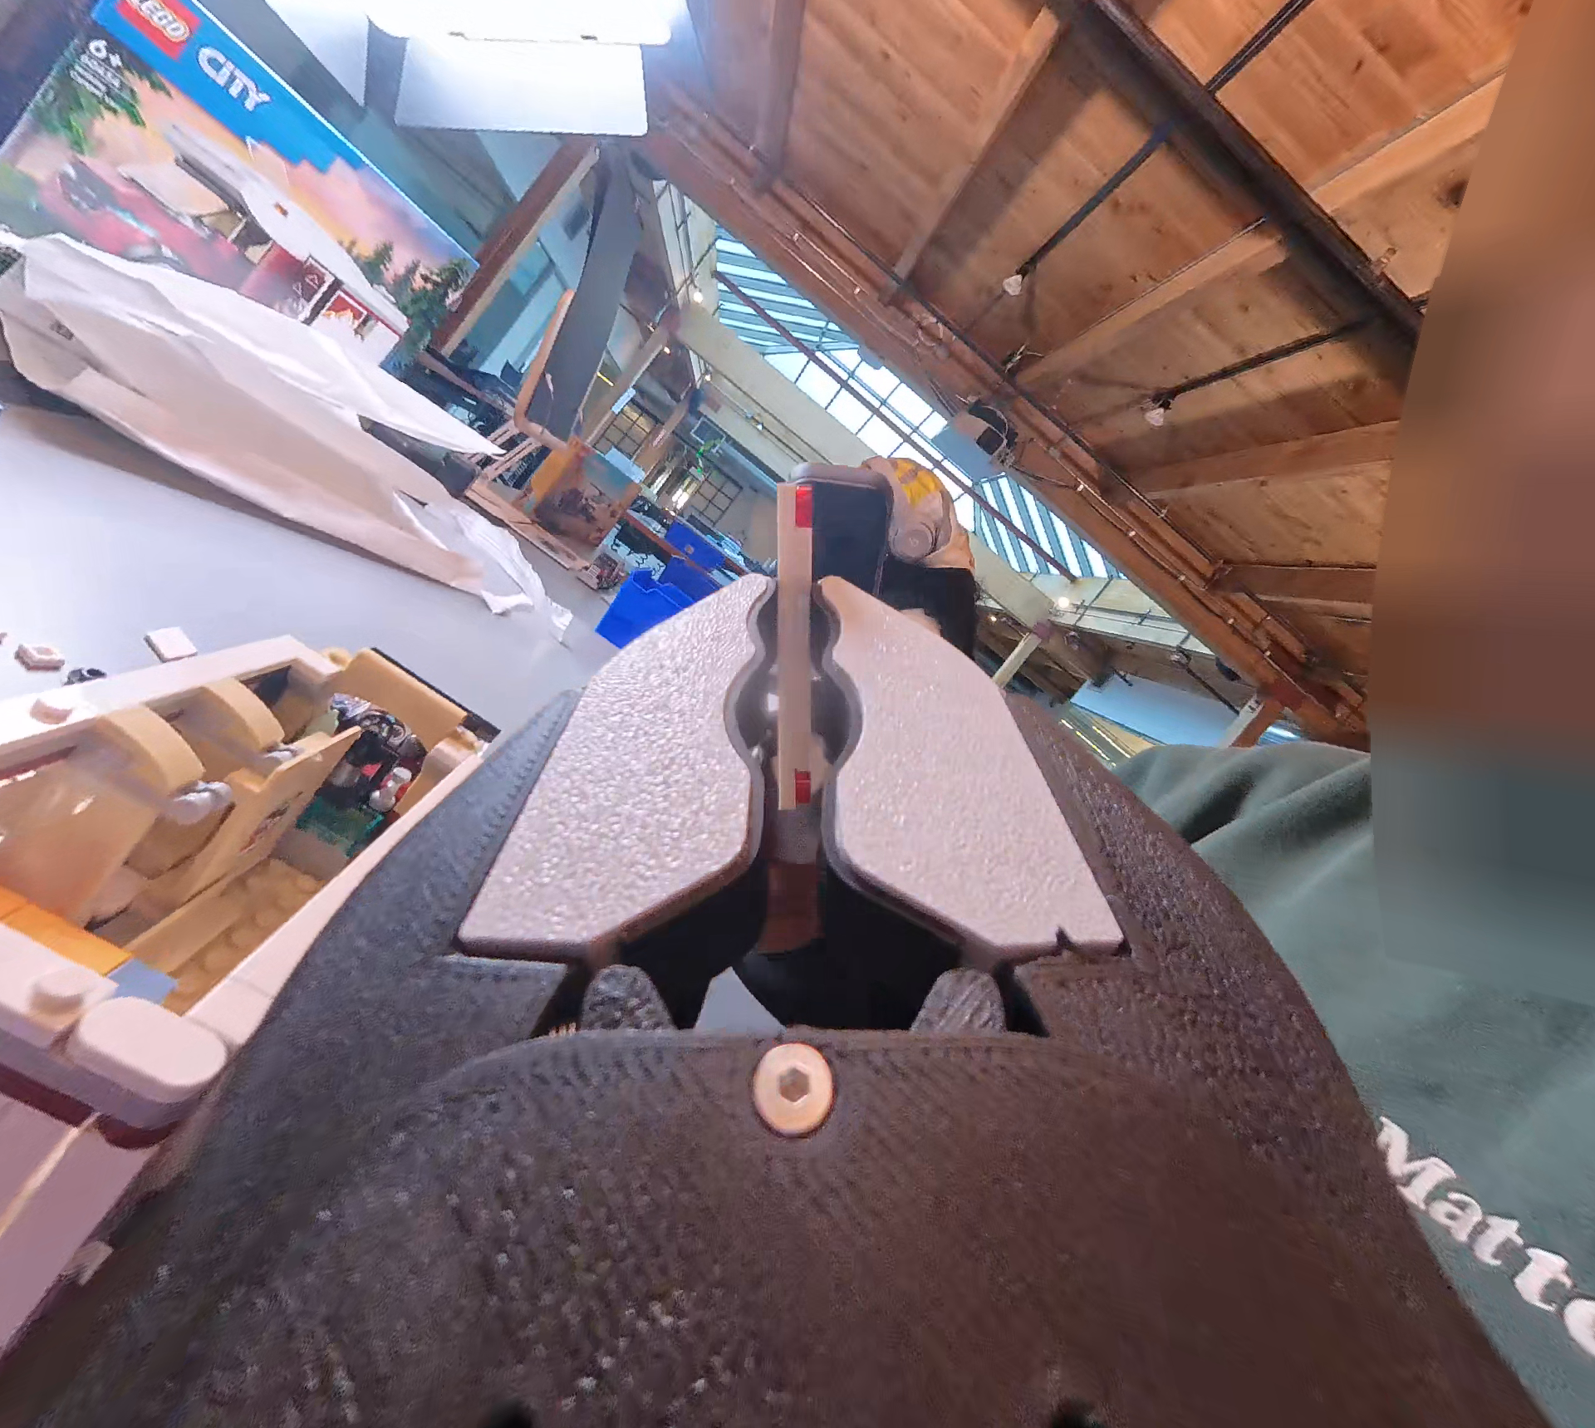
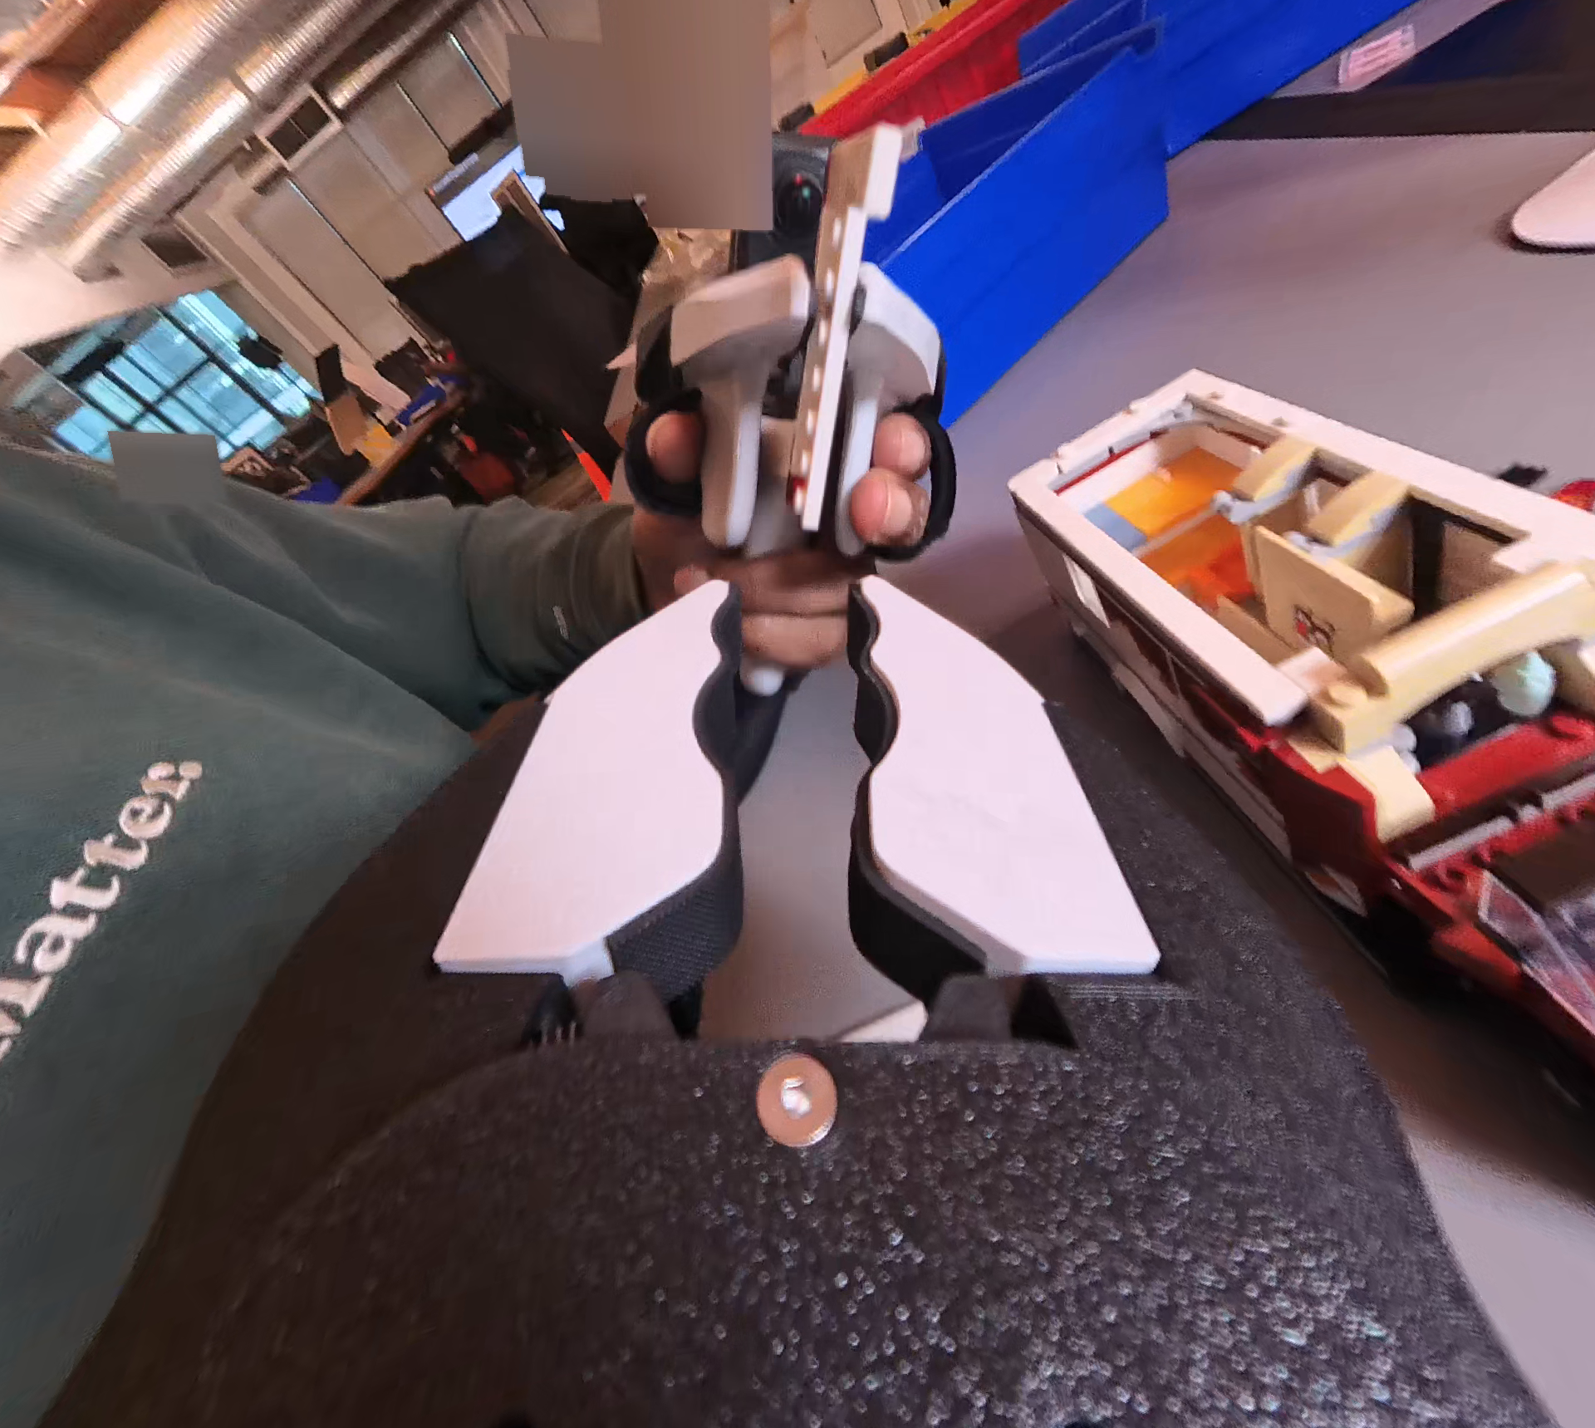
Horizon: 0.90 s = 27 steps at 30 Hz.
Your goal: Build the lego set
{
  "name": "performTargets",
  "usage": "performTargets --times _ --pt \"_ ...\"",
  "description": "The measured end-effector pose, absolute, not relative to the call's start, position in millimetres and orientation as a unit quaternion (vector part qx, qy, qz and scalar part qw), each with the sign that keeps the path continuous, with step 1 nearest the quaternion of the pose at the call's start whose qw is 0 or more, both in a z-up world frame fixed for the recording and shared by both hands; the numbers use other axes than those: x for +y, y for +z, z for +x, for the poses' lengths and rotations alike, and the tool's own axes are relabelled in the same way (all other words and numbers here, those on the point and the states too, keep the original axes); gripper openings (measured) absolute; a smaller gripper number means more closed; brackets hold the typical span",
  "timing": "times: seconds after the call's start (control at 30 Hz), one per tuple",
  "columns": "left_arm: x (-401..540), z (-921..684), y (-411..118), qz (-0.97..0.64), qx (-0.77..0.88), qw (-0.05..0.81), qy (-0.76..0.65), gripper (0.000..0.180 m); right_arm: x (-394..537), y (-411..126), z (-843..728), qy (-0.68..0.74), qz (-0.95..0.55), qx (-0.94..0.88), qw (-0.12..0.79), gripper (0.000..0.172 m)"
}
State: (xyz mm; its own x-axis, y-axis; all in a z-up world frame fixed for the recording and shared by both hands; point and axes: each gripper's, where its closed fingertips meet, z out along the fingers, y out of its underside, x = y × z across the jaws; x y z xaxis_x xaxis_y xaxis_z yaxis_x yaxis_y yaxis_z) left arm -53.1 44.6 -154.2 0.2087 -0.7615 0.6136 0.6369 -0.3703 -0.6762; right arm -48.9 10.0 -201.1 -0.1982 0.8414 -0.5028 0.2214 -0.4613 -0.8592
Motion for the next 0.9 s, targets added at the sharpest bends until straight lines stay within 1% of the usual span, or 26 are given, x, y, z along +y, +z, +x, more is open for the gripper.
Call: performTargets --times 0.1,0.17,0.3,0.4,0.47,0.53,0.6,0.63,0.7,0.73,0.77,0.9 --pt "44 -51 -155 -0.544 0.065 0.565 -0.617 0.006 12 -193 -59 0.633 -0.573 -0.451 0.258 0.017" --pt "44 -52 -158 -0.548 0.067 0.564 -0.614 0.006 18 -192 -60 0.631 -0.573 -0.451 0.265 0.005" --pt "42 -50 -170 -0.582 0.090 0.548 -0.594 0.008 22 -197 -46 0.616 -0.585 -0.481 0.217 0.004" --pt "38 -39 -186 -0.624 0.111 0.505 -0.586 0.010 21 -206 -30 0.608 -0.614 -0.490 0.113 0.004" --pt "37 -32 -194 -0.638 0.100 0.477 -0.596 0.009 21 -212 -22 0.596 -0.629 -0.494 0.076 0.004" --pt "37 -29 -200 -0.651 0.076 0.449 -0.608 0.008 24 -216 -19 0.583 -0.639 -0.497 0.071 0.004" --pt "37 -29 -201 -0.650 0.043 0.429 -0.626 0.007 27 -215 -18 0.578 -0.634 -0.504 0.095 0.004" --pt "38 -32 -203 -0.650 0.026 0.427 -0.627 0.007 28 -218 -15 0.561 -0.628 -0.526 0.118 0.007" --pt "41 -41 -206 -0.651 -0.001 0.432 -0.624 0.006 27 -236 -5 0.484 -0.607 -0.608 0.164 0.021" --pt "42 -46 -206 -0.650 -0.013 0.435 -0.623 0.006 21 -246 2 0.447 -0.590 -0.650 0.172 0.029" --pt "43 -50 -208 -0.649 -0.022 0.437 -0.622 0.006 12 -257 8 0.415 -0.570 -0.689 0.167 0.037" --pt "49 -60 -212 -0.651 -0.046 0.444 -0.614 0.006 -15 -296 21 0.301 -0.533 -0.781 0.121 0.059"
